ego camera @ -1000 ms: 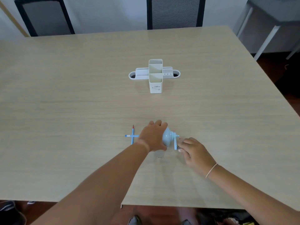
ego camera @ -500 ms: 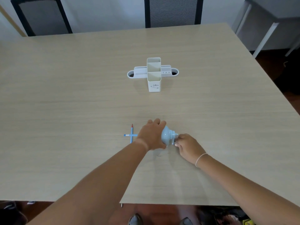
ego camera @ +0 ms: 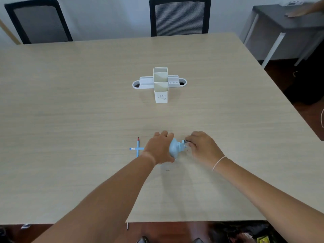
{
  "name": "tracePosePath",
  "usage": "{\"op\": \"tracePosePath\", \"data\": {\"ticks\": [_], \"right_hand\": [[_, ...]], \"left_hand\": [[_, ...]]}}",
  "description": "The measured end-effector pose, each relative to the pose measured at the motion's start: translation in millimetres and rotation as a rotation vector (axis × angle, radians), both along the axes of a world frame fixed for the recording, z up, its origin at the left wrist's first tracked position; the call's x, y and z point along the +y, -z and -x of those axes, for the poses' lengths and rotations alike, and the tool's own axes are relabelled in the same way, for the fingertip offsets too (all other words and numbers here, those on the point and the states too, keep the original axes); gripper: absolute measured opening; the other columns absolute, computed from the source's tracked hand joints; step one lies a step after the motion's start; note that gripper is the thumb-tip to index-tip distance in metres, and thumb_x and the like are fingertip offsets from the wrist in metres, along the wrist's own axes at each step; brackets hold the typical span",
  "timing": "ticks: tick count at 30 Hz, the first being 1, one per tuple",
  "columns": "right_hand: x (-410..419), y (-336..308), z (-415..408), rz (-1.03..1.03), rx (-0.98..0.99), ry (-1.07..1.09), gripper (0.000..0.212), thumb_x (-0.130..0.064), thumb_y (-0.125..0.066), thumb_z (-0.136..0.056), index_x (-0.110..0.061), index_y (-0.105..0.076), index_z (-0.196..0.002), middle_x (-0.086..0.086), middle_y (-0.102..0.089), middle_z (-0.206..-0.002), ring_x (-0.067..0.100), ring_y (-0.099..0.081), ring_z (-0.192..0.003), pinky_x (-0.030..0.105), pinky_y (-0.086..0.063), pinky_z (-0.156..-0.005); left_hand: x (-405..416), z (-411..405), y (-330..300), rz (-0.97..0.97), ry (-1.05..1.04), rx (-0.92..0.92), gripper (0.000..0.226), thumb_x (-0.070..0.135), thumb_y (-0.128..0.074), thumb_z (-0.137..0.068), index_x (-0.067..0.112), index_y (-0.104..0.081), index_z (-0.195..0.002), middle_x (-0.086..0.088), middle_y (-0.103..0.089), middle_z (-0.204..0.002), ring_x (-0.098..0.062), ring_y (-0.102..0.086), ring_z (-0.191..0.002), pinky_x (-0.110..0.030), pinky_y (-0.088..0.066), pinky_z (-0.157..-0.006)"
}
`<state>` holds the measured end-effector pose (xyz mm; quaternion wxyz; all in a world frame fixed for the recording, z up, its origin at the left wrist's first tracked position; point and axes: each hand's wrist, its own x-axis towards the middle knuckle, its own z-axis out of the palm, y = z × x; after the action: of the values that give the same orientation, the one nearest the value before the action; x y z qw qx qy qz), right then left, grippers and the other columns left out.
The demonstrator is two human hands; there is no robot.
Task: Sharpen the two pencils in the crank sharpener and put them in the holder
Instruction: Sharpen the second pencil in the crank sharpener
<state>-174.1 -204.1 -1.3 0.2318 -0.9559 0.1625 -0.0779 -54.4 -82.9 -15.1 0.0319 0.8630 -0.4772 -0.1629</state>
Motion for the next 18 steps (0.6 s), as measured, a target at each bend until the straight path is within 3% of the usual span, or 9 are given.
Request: {"op": "tracePosePath", "data": {"ticks": [4,9,13,18], "right_hand": [[-6.4,-3.6,-16.0,-0.026,0.033,0.05,0.02,-0.002,-0.046,-0.09,-0.002,-0.065,-0.085,0.012,-0.054,-0.077,0.031,-0.052,-0.088,0.026,-0.031,-0.068],[-6.6,-4.2,-16.5,-0.033,0.031,0.045,0.019,-0.002,-0.046,-0.09,-0.003,-0.065,-0.086,0.012,-0.055,-0.078,0.033,-0.053,-0.088,0.034,-0.042,-0.073],[-4.5,-6.6,-10.7,-0.02,0.067,0.047,0.021,-0.007,-0.045,-0.092,-0.004,-0.065,-0.094,0.016,-0.061,-0.089,0.031,-0.052,-0.091,0.033,-0.042,-0.077],[0.9,-14.5,-8.7,-0.047,0.097,0.073,0.021,-0.011,-0.048,-0.091,-0.009,-0.064,-0.104,0.014,-0.061,-0.098,0.03,-0.052,-0.099,0.035,-0.043,-0.084]], "left_hand": [[0.3,-0.1,-0.1,-0.003,-0.002,-0.002,0.063,0.036,-0.076,-0.065,0.012,-0.045,-0.114,-0.006,-0.05,-0.113,-0.028,-0.045,-0.102,-0.038,-0.049,-0.084],[0.9,-0.4,-0.3,-0.002,0.004,-0.005,0.063,0.037,-0.075,-0.066,0.013,-0.044,-0.114,-0.006,-0.049,-0.114,-0.028,-0.045,-0.104,-0.038,-0.05,-0.083],[3.1,-1.3,-2.8,-0.005,0.022,0.007,0.062,0.037,-0.075,-0.066,0.013,-0.044,-0.114,-0.005,-0.049,-0.115,-0.026,-0.045,-0.105,-0.037,-0.05,-0.082],[5.6,-2.0,-6.4,-0.039,0.034,0.02,0.08,0.043,-0.076,-0.066,0.017,-0.037,-0.13,-0.005,-0.045,-0.125,-0.027,-0.045,-0.11,-0.039,-0.049,-0.089]]}}
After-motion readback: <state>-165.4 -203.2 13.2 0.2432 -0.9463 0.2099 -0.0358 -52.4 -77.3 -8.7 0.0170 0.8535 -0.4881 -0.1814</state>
